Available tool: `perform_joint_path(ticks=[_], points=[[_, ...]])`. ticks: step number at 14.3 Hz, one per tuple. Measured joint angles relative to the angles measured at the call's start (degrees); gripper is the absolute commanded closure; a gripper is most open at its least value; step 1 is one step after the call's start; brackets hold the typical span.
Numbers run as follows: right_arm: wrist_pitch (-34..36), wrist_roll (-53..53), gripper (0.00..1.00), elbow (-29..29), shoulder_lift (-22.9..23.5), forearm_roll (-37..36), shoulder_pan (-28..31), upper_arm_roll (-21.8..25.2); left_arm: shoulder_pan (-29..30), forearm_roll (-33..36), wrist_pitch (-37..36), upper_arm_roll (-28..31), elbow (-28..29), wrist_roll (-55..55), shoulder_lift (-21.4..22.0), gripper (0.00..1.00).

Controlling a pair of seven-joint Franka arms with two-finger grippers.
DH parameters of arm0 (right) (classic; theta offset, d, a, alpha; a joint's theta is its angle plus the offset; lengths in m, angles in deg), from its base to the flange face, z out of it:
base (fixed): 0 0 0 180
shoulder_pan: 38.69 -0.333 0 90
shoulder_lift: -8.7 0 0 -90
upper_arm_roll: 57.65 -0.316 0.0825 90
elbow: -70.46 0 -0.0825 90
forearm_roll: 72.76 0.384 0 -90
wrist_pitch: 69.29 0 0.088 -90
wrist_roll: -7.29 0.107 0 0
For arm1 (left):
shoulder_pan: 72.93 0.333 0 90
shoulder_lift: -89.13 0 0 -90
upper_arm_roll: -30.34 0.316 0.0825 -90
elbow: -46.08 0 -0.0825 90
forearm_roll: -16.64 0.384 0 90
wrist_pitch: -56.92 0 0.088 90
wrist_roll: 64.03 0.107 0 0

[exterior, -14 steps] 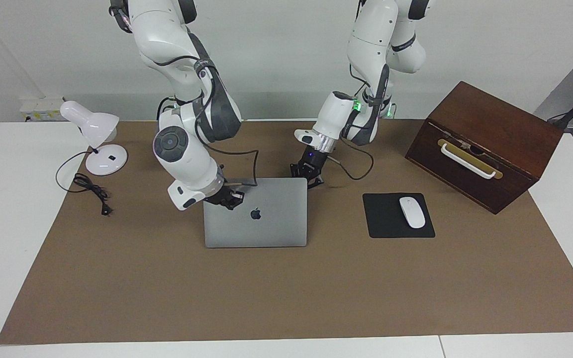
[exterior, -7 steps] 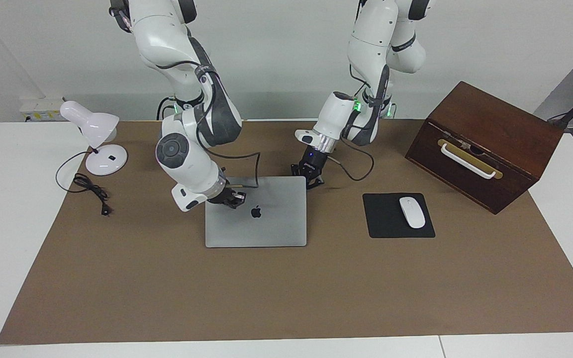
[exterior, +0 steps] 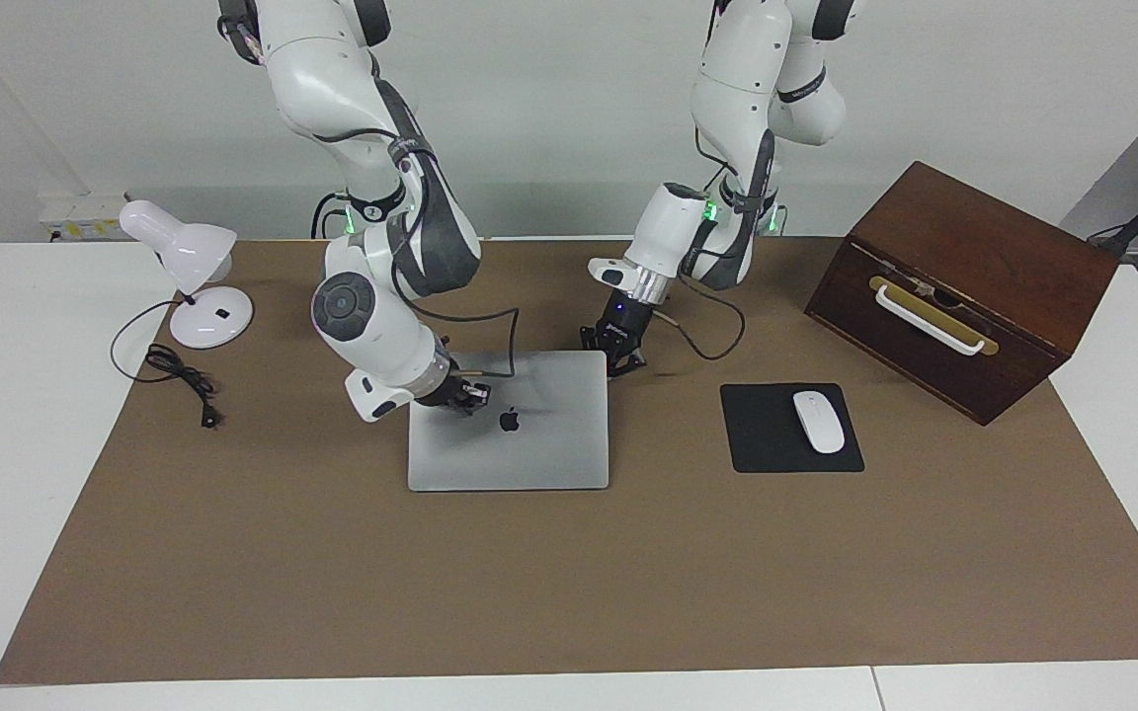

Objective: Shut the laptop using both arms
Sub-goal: 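Push the laptop lid down toward the keyboard with the right gripper, then press the closed lid flat with the right gripper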

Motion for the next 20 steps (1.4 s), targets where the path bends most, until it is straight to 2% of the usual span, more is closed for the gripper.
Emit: perform_joint_path(ticks=[11, 20], points=[[-2.2, 0.2, 1.0, 3.4, -0.1, 1.3, 0.0, 0.0, 0.0, 0.1, 0.7, 0.0, 0.2, 1.6, -0.1, 1.0], [-2.3, 2.8, 1.0, 3.6, -0.5, 1.4, 0.0, 0.0, 0.0, 0.1, 1.1, 0.0, 0.3, 2.2, -0.2, 1.0]])
